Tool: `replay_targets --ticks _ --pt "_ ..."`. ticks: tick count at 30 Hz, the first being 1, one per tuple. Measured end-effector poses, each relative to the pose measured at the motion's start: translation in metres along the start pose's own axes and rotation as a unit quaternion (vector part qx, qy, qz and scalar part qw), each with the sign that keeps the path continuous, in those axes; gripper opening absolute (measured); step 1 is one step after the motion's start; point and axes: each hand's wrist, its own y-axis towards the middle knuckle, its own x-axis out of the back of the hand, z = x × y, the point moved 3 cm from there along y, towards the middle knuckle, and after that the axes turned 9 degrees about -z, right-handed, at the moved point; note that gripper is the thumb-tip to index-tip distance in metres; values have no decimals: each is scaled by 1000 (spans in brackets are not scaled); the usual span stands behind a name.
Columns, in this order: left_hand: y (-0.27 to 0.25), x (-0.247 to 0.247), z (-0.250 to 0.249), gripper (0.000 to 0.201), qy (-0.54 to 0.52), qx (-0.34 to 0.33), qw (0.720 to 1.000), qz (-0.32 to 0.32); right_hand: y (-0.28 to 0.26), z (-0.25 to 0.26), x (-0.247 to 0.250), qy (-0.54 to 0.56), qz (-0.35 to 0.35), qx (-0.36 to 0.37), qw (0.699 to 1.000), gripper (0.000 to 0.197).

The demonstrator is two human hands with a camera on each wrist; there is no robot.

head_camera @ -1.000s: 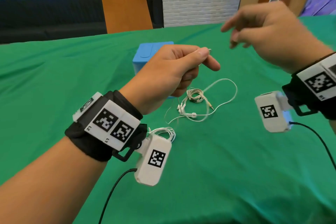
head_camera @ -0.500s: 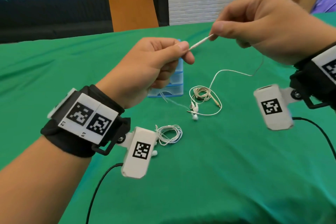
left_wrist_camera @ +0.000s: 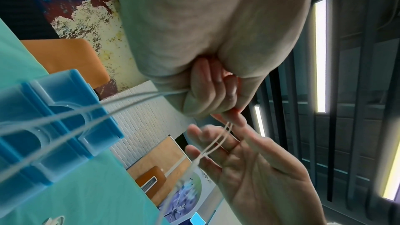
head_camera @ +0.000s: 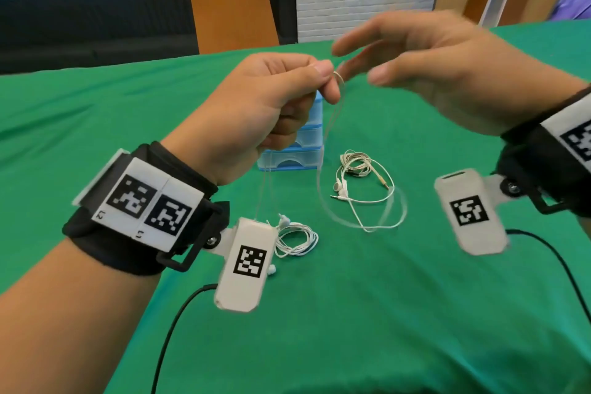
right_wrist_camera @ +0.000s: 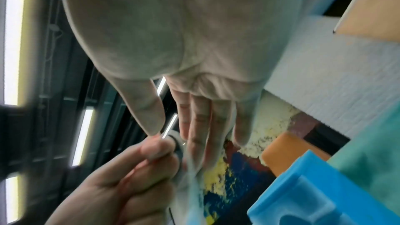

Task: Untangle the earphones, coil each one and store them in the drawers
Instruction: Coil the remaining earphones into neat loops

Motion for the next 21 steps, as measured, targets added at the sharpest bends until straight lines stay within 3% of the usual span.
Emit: replay_targets --ticks 3,9,11,15,21 --pt "0 0 1 28 -4 3 1000 -3 0 2 -24 43 51 -2 998 24" --pt "-10 15 5 36 -18 40 999 -24 9 -16 10 -21 -92 -15 995 27" --pt "-11 17 6 38 -37 50 998 -28 6 -25 15 -80 -103 -12 991 27" --pt "-7 15 7 27 -126 45 991 -32 -3 -39 -9 -154 -14 -42 987 28" --pt "5 12 18 35 -180 14 977 -112 -8 -39 -44 -148 73 -46 985 27"
